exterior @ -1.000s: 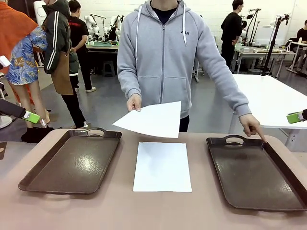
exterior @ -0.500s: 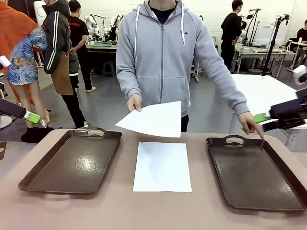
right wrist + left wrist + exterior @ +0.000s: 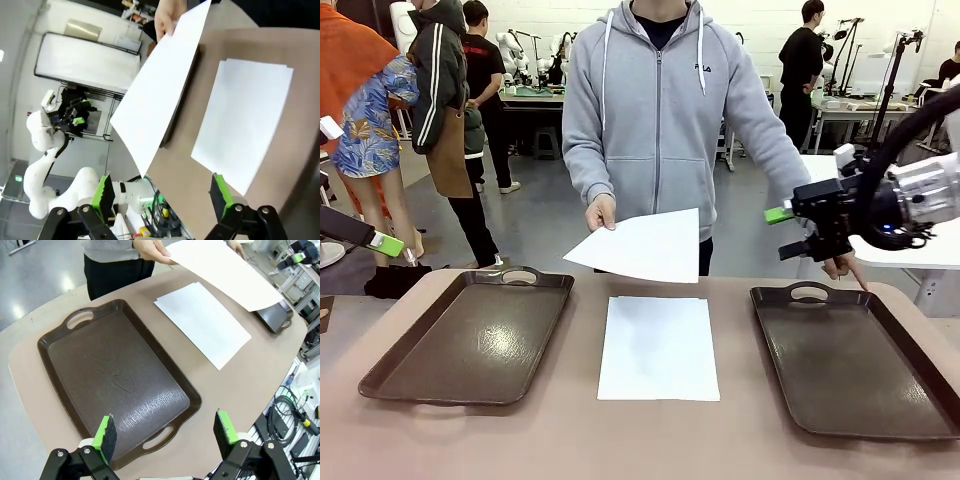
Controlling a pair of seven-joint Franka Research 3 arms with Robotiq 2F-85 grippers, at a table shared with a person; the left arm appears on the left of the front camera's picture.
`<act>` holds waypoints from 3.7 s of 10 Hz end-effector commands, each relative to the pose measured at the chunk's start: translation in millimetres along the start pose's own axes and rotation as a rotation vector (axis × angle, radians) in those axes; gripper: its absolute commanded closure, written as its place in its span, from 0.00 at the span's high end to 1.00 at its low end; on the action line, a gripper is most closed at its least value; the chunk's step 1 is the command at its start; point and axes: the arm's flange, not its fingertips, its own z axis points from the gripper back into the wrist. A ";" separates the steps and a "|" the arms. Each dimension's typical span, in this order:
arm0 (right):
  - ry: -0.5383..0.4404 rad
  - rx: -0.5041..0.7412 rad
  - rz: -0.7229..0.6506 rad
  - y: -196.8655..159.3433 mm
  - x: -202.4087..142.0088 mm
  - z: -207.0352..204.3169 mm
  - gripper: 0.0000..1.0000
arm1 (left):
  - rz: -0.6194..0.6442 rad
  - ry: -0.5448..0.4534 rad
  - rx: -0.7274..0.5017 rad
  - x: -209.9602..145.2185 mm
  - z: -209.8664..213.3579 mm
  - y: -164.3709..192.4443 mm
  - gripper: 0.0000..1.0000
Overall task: Sort the A4 documents.
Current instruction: Receive the A4 Paper.
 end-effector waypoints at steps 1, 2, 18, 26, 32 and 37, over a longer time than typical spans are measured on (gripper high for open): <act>0.011 0.041 -0.038 -6.1 17.9 -16.7 1.00 | -0.007 -0.009 -0.005 -0.3 -0.3 2.3 1.00; 0.016 0.071 -0.069 -10.4 25.8 -33.9 1.00 | -0.007 -0.009 -0.005 -0.3 -0.3 2.3 1.00; -0.061 0.187 -0.397 -32.8 48.9 -149.4 0.92 | -0.007 -0.009 -0.005 -0.3 -0.3 2.3 1.00; -0.028 0.279 -0.450 -45.0 39.0 -159.7 0.17 | -0.007 -0.009 -0.005 -0.3 -0.3 2.3 1.00; -0.027 0.324 -0.451 -46.8 37.0 -162.2 0.00 | -0.007 -0.009 -0.005 -0.3 -0.3 2.3 1.00; 0.006 0.296 -0.458 -42.5 37.0 -159.8 0.00 | -0.007 -0.009 -0.005 -0.3 -0.3 2.3 1.00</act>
